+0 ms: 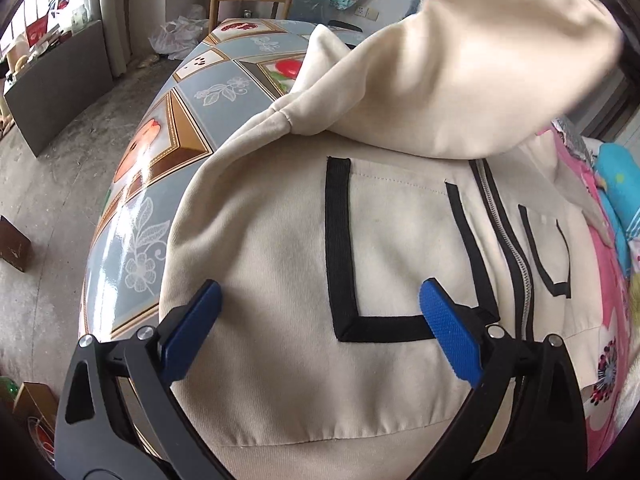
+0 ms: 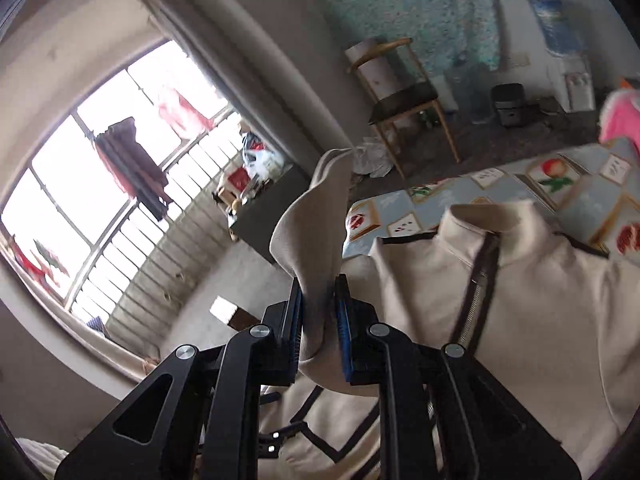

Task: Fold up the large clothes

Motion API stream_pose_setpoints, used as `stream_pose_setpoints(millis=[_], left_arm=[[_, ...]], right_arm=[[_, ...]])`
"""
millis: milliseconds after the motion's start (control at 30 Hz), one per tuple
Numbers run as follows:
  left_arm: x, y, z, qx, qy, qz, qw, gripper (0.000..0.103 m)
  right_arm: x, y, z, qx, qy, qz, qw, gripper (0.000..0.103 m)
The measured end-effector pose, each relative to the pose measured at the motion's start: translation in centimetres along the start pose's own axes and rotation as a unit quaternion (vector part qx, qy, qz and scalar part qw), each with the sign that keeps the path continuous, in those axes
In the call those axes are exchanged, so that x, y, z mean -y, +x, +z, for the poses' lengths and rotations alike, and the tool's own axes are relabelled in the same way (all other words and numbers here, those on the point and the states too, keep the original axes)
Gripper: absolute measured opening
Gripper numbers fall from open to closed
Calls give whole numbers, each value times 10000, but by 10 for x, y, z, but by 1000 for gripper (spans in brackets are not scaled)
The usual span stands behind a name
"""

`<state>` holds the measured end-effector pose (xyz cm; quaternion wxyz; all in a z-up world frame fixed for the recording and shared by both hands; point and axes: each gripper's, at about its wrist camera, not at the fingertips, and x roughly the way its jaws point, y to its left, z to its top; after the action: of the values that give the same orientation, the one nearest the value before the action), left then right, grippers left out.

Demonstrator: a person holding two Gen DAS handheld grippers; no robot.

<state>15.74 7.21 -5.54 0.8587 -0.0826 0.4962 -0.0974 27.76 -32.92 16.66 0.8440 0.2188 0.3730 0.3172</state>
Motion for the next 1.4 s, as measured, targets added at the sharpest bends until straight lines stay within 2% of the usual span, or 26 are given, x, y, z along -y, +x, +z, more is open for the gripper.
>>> stream_pose_setpoints(millis=[67,200,333,433,567,733,800,867,933,1000,1100,1133,1200,1300,1333,1400], left_arm=[[-4,1,2,-12,-16,18,10000,96],[-7,0,3,-15,-133,-42,9999,96],[-11,-5,4,-58,-302,-215,9993,96],[-11,-17,10,159,-315,-319,9989,96],[5,-32,27,533,70,-310,9981,96],[43,-28,66,738,657,-432,9942,96],[66,-13,83,618,1003,-559,9915,96],[88,1,95,443,1333,-693,9877,96],[110,20,105,195,1661,-809,9826,96],[131,36,113,15,1949,-832,9773,96],[157,59,123,-149,2379,-588,9694,94],[162,66,124,-222,2488,-507,9670,91],[169,80,128,-437,2630,-304,9633,74],[170,93,129,-704,2681,-262,9605,56],[169,96,129,-790,2692,-253,9595,53],[167,100,125,-924,2698,-338,9579,38]], right_arm=[[43,-36,-34,128,615,-137,9979,16],[102,-60,-111,24,1384,-693,9879,16],[116,-48,-171,-234,1804,-888,9793,16],[109,-49,-196,-270,1901,-906,9772,17],[102,-61,-207,-209,1912,-908,9771,21],[109,-82,-202,-154,1956,-1069,9747,21],[114,-89,-205,-18,2129,-1075,9712,29],[120,-99,-205,205,2309,-1152,9659,56],[125,-103,-204,281,2356,-1241,9635,58],[133,-96,-200,131,2405,-1348,9612,58],[150,-75,-190,-252,2428,-1661,9554,58],[156,-66,-185,-403,2346,-1834,9538,58],[160,-56,-179,-574,2185,-2070,9519,57],[157,-37,-168,-959,1714,-2438,9497,53],[157,-32,-166,-1073,1628,-2456,9496,49],[156,-21,-164,-1340,1487,-2514,9470,40]])
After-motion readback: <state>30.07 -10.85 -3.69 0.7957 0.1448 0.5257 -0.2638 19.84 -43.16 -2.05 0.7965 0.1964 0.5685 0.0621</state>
